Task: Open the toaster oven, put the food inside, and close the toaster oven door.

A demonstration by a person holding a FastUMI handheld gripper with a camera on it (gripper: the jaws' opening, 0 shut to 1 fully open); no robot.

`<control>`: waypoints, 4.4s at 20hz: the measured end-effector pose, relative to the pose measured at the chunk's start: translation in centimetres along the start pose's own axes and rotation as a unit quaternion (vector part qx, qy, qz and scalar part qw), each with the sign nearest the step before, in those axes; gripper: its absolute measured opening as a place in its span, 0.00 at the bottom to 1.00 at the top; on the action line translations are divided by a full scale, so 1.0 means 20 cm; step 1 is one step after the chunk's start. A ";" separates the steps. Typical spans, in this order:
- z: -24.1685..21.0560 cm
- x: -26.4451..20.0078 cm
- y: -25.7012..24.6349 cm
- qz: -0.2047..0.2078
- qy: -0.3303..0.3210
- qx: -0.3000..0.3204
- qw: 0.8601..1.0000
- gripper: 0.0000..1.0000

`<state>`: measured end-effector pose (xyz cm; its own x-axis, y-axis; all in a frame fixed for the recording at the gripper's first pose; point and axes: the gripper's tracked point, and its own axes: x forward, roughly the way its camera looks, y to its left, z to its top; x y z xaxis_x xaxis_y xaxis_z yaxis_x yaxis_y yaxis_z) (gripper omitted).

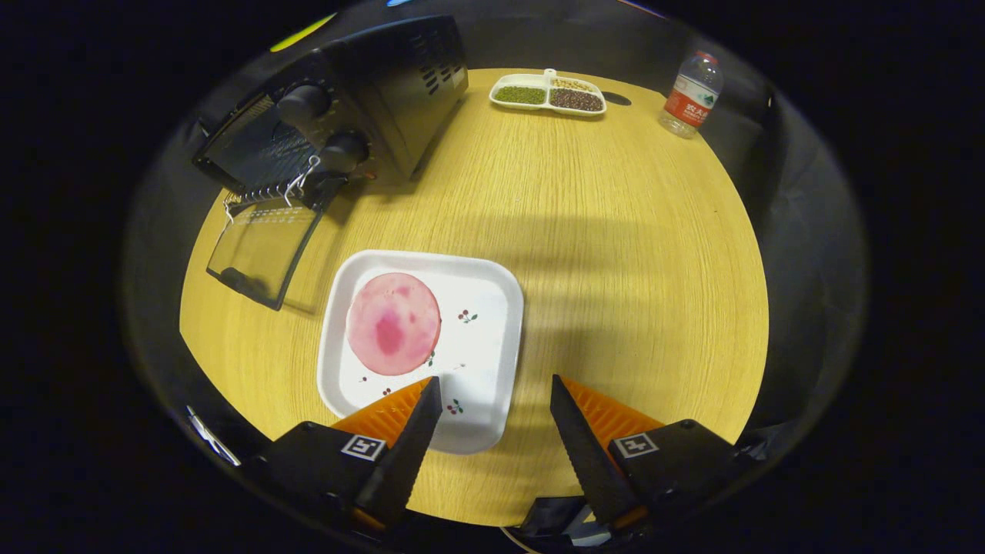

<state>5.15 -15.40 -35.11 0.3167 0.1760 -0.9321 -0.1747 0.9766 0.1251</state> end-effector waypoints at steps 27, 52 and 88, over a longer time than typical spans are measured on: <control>-0.01 0.04 -0.01 0.132 0.012 0.109 0.985 0.02; -0.09 -0.59 0.40 0.202 -0.144 0.370 0.895 0.02; 0.69 -0.26 1.33 0.255 -0.132 0.428 0.857 0.02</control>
<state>11.70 11.39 -22.24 0.6225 0.5181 -0.5865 0.3585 0.4775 0.8022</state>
